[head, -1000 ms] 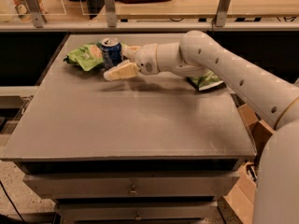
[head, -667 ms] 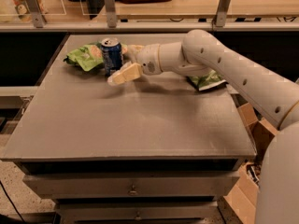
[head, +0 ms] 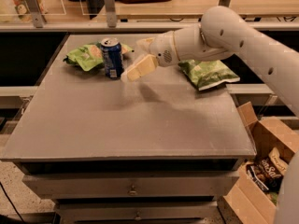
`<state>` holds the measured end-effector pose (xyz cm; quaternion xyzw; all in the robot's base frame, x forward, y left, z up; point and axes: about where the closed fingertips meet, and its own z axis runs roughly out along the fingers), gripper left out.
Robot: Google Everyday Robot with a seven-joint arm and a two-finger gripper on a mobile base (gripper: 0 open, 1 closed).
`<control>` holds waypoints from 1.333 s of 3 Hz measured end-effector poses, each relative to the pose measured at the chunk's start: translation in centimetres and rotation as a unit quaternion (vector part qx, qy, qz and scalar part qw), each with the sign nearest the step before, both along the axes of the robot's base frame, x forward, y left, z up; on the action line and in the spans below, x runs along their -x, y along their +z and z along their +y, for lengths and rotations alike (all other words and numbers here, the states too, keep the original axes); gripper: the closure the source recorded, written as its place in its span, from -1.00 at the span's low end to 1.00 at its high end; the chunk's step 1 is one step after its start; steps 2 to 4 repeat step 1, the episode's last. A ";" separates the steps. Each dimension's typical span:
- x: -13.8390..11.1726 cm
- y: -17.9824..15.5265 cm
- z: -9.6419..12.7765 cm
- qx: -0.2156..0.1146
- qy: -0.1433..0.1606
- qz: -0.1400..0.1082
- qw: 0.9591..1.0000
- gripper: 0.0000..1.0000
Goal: Move pepsi can near green rice chip bag
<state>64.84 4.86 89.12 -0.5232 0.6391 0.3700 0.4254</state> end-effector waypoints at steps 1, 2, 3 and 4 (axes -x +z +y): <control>0.6 0.2 0.1 0.003 0.009 0.004 1.000 -1.00; 0.6 0.2 0.1 0.003 0.009 0.004 1.000 -1.00; 0.6 0.2 0.1 0.003 0.009 0.004 1.000 -1.00; 0.6 0.2 0.1 0.003 0.009 0.004 1.000 -1.00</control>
Offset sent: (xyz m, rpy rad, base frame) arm 0.0000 0.0000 0.0000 0.0000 0.0000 0.0000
